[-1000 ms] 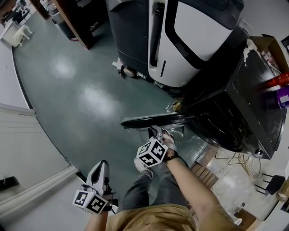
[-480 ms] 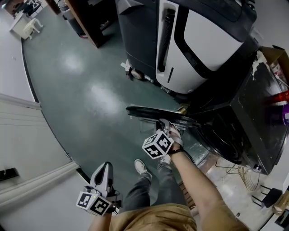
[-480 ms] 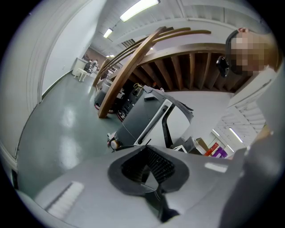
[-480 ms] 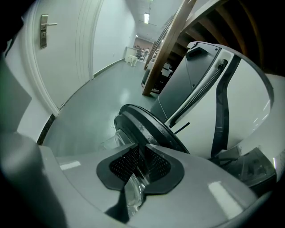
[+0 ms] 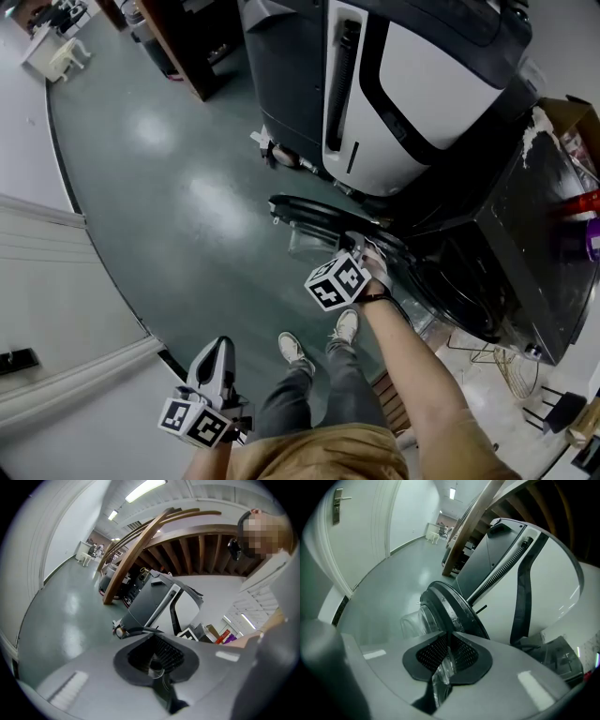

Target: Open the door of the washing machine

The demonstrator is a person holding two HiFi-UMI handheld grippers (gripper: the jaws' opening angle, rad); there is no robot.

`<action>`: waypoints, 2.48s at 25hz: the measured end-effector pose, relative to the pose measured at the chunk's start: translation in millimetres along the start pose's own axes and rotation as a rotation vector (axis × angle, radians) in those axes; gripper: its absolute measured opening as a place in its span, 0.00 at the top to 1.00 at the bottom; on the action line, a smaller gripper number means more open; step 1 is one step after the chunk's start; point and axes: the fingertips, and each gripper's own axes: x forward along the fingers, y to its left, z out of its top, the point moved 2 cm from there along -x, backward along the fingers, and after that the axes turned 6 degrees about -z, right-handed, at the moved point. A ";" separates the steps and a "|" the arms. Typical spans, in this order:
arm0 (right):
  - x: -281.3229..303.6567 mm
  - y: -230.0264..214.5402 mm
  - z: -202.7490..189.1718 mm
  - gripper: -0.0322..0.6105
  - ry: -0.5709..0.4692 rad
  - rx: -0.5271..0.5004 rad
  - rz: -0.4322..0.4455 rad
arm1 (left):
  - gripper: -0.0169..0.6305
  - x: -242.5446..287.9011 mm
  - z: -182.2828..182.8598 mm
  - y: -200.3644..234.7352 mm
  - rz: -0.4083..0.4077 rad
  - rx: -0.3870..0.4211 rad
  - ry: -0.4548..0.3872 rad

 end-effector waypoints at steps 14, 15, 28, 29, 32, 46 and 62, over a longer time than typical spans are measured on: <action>-59.5 0.8 -23.5 0.94 -0.048 0.136 0.044 | 0.88 -6.1 -1.7 -13.0 -0.116 0.038 0.037; -69.4 2.5 -30.3 0.95 -0.048 0.149 0.045 | 0.88 -5.8 -3.3 -16.6 -0.140 0.043 0.047; -215.1 -34.4 -165.9 0.95 -0.026 0.384 -0.092 | 0.88 16.8 -37.4 -113.6 -0.413 0.123 0.179; -226.8 -41.4 -180.4 0.94 -0.024 0.403 -0.111 | 0.88 18.4 -41.8 -124.9 -0.430 0.133 0.186; -260.9 -58.8 -226.2 0.94 -0.017 0.470 -0.165 | 0.88 22.6 -56.5 -159.3 -0.471 0.158 0.197; -414.3 -97.8 -392.6 0.94 -0.045 0.647 -0.366 | 0.88 13.6 -104.1 -296.3 -0.596 0.246 0.150; -530.3 -105.9 -454.6 0.94 -0.072 0.728 -0.563 | 0.88 0.9 -106.9 -345.6 -0.665 0.280 0.110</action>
